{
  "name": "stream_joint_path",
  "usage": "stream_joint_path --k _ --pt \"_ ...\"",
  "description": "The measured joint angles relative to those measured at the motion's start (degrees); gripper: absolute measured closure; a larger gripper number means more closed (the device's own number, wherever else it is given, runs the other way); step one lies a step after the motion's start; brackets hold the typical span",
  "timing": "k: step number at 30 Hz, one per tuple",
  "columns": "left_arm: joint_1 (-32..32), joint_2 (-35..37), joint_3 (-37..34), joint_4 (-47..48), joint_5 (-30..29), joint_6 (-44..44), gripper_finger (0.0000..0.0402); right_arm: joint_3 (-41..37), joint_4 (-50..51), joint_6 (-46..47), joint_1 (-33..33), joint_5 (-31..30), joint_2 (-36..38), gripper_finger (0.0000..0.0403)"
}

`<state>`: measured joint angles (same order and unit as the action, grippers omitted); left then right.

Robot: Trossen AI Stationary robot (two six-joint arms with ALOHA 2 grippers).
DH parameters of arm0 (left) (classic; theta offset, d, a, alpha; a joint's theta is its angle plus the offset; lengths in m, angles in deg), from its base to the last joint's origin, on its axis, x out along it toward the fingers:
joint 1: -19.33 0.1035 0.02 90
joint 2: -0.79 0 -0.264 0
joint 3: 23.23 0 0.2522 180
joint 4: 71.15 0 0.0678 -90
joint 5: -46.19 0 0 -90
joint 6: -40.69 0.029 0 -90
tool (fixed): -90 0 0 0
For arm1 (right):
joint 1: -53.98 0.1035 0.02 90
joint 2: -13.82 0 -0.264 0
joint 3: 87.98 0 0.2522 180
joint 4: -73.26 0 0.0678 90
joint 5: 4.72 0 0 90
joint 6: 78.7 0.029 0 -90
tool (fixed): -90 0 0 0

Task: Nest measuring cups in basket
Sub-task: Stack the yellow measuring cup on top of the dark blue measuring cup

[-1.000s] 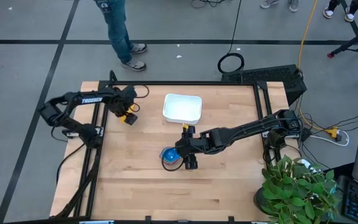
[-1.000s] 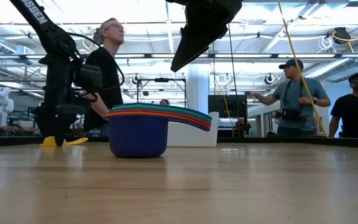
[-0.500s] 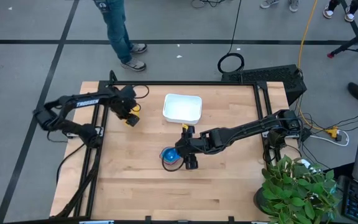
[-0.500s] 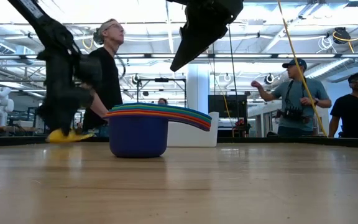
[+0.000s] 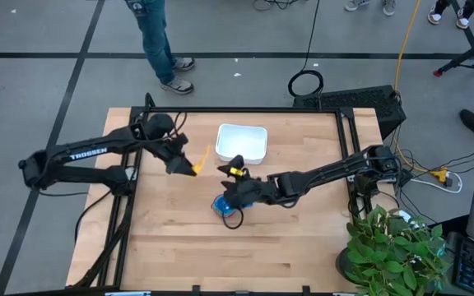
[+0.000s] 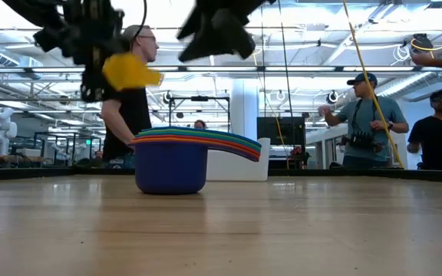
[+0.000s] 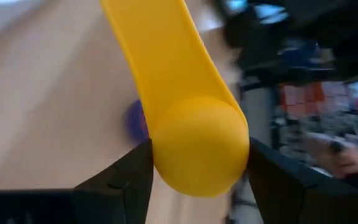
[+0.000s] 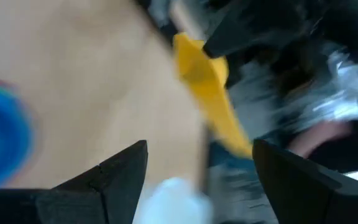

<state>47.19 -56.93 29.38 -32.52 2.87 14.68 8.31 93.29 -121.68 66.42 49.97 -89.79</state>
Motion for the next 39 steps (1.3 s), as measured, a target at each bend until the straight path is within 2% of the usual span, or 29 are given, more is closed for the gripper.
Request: stream_joint_path --k 4,7,11,14,18,25,36,39 --pt "-4.46 0.53 0.07 -14.24 2.69 -9.87 0.0185 -5.49 -19.83 -21.63 0.22 -5.07 -0.03 0.0122" --pt "-6.37 0.48 0.07 -23.36 4.07 -17.43 0.0185 -10.41 -32.26 -36.03 0.13 -6.07 -0.03 0.0122" --pt "-7.58 0.47 0.09 -27.62 4.33 -22.33 0.0185 -16.63 -47.93 -53.06 -0.24 -6.86 -0.05 0.0122" --pt "-8.31 0.51 0.09 -28.14 4.32 -23.21 0.0185 -20.59 -58.93 -60.31 -0.74 -6.72 -0.05 0.0122" --pt "-9.53 -0.41 0.09 -29.22 4.27 -24.67 0.0185 -22.36 -66.51 -62.49 -1.95 -6.74 -0.03 0.0122" --pt "-11.5 -3.02 0.11 -35.34 4.27 -28.19 0.0185 -22.45 -66.27 -62.76 -3.38 -2.08 -0.03 0.0122" --pt "-13.43 -7.77 0.11 -40.57 4.19 -29.94 0.0185 -22.45 -66.17 -62.89 -4.24 -0.1 -0.03 0.0122" --pt "-13.8 -8.72 0.11 -41.8 4.22 -30.06 0.0185 -22.45 -66.02 -62.93 -4.24 -0.02 -0.03 0.0133"
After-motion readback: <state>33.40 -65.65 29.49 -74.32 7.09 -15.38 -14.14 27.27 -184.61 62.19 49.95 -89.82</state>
